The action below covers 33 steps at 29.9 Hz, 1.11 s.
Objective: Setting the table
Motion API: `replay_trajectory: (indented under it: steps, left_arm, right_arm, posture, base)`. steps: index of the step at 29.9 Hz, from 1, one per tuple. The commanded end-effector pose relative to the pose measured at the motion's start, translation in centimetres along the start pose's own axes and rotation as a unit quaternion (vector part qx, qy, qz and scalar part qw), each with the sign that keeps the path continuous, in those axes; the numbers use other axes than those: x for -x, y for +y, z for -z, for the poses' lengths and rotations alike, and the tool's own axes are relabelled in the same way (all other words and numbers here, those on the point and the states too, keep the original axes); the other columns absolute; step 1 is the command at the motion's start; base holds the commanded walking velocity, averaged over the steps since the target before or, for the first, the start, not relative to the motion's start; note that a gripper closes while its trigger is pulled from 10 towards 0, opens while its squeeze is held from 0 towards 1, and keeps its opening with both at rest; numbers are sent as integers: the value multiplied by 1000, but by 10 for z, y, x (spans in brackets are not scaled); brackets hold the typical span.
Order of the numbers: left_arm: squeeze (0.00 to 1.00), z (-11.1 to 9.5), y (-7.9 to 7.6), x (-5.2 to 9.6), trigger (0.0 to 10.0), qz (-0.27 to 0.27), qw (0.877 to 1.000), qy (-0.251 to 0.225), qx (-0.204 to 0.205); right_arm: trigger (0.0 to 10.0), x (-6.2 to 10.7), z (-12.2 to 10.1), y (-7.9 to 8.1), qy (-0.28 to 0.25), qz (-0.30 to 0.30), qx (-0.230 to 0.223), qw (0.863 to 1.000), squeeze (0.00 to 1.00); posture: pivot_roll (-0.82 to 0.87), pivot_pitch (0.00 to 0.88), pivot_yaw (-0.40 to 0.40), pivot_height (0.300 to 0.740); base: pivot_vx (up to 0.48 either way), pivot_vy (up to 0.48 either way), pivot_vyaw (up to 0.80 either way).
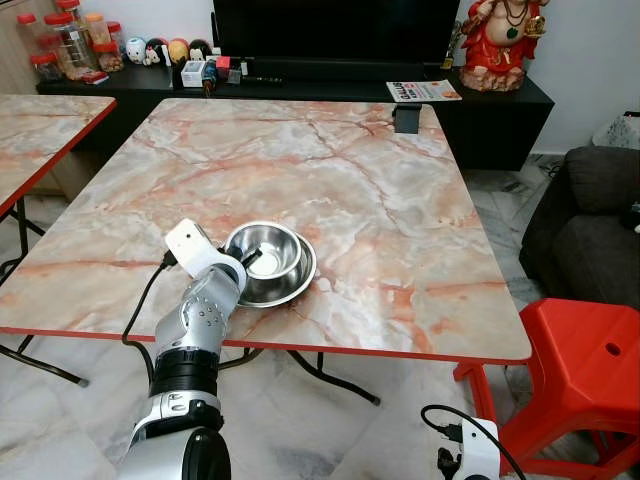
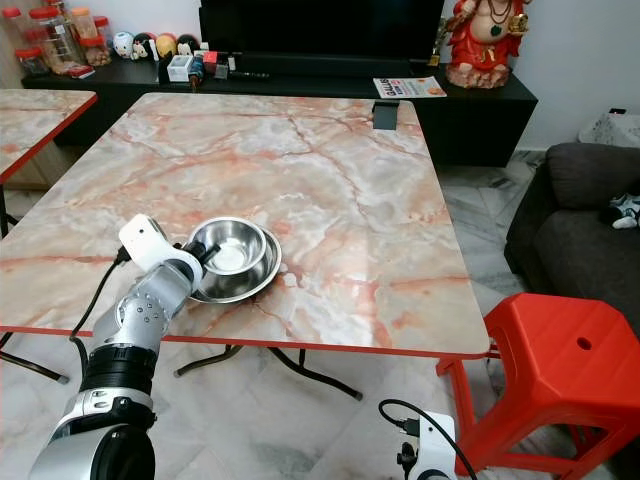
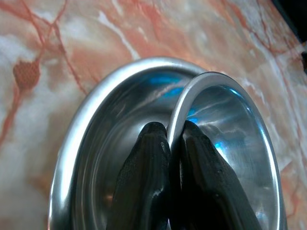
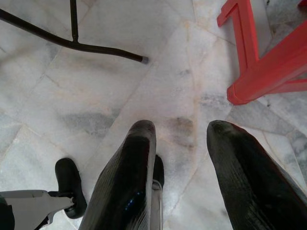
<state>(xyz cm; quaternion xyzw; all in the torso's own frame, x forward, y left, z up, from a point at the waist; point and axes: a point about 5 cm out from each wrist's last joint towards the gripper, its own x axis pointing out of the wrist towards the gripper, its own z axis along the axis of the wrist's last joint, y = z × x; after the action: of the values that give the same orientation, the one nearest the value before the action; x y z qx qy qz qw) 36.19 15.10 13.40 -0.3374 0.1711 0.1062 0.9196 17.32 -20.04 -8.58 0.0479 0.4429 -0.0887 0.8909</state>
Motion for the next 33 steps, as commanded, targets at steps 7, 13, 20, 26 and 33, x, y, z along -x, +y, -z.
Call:
replay_trajectory:
  steps: [7,13,20,26,33]
  left_arm:
    - [0,0,0,2,10000,-4,1000,11,-21]
    - [0,-2,-1,2,10000,-9,1000,5,-19]
    - [494,-3,0,2,10000,-14,1000,0,-28]
    - [0,-2,1,2,10000,-21,999,-1,-43]
    - [0,-2,2,1,10000,-25,999,-3,-42]
  right_arm:
    - [10000,0,1,0,2,1,-3,1000,0]
    - [10000,0,0,1,1,0,-4,1000,0]
    - [10000,0,2,1,3,0,-4,1000,0]
    - [10000,0,2,0,3,2,-4,1000,0]
    - [10000,0,0,0,1,1,-4,1000,0]
  posture:
    - [-20,0,-7,740]
    - [-22,0,-7,740]
    - [-21,0,-12,740]
    - [-21,0,-13,740]
    - [-20,0,-11,740]
  base:
    - [0,0,0]
    - [0,0,0]
    - [0,0,0]
    - [0,0,0]
    - [0,0,0]
